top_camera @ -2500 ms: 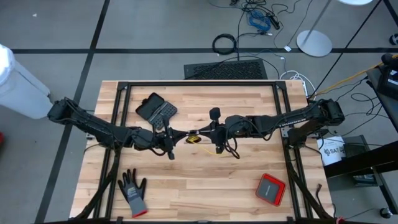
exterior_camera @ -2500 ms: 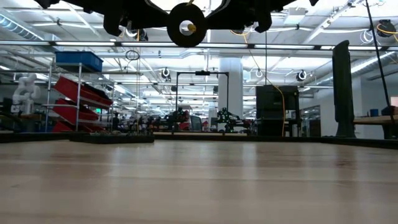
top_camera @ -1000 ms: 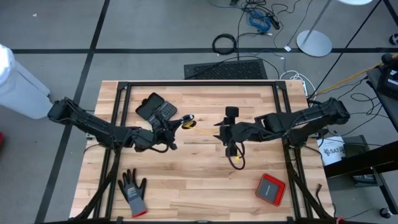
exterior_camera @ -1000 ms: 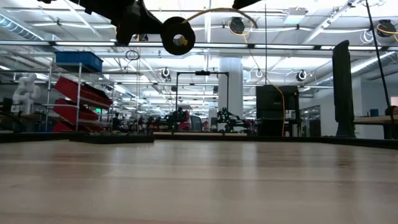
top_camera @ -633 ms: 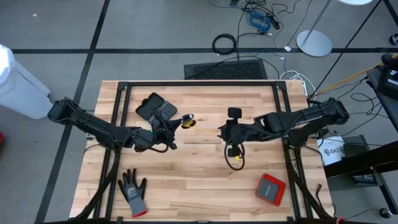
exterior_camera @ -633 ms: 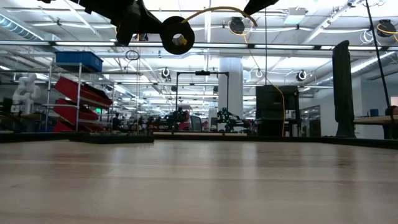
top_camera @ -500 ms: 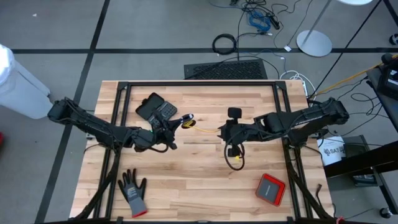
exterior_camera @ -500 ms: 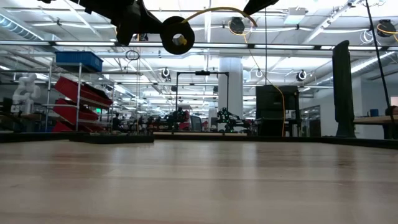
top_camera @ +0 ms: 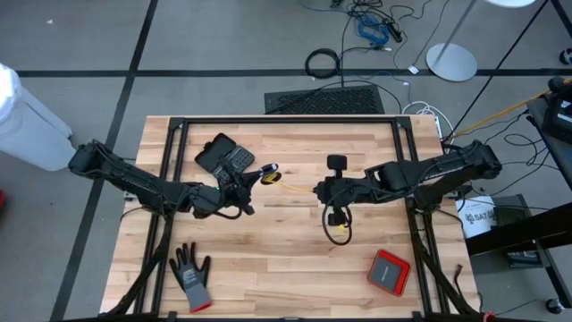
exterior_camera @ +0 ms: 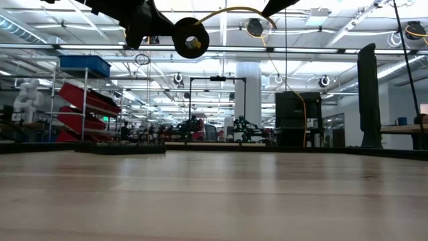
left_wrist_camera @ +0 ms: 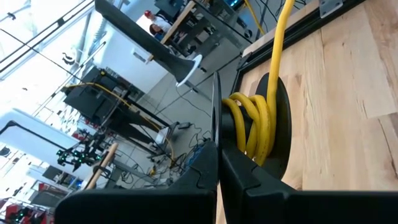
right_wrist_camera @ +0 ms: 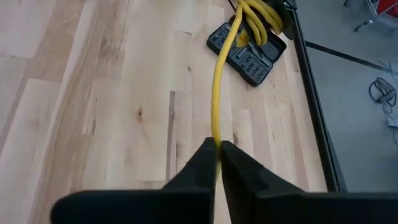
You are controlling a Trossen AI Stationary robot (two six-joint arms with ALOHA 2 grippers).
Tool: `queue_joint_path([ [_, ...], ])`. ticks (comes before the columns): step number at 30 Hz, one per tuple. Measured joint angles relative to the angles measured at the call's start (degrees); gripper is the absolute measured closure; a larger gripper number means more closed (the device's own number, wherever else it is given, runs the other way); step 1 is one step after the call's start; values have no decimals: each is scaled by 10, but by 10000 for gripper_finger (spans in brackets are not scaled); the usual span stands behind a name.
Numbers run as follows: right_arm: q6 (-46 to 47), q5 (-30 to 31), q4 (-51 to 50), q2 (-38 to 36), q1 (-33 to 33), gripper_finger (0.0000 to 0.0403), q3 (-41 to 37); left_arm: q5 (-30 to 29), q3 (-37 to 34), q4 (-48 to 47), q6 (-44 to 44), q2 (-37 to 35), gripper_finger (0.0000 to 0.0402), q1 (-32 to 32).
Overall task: Coil cords
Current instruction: Uncoil the yellow wire from the spool
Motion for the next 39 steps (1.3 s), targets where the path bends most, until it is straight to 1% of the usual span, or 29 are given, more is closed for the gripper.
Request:
queue_joint_path([
  [5, 19, -12, 1, 0, 0, 348, 0, 0, 0, 0, 0, 0, 400, 0],
  [12, 29, -8, 1, 0, 0, 258, 0, 1, 0, 4, 0, 0, 400, 0],
  [14, 27, -8, 1, 0, 0, 243, 0, 2, 0, 5, 0, 0, 400, 0],
  [17, 27, -8, 1, 0, 0, 238, 0, 3, 0, 5, 0, 0, 400, 0],
  [19, 24, -8, 1, 0, -1, 244, 0, 3, 0, 5, 0, 0, 400, 0],
  [22, 19, -8, 0, 0, -2, 264, 0, 3, 0, 5, 0, 0, 400, 0],
  [31, 15, -13, -13, 0, -7, 356, 0, 9, 0, 18, 0, 0, 400, 0],
  [33, 13, -12, -14, 0, -9, 369, 0, 21, 0, 26, 0, 0, 400, 0],
  [39, 0, -12, -16, 0, -13, 397, 0, 24, 0, 34, 0, 0, 400, 0],
])
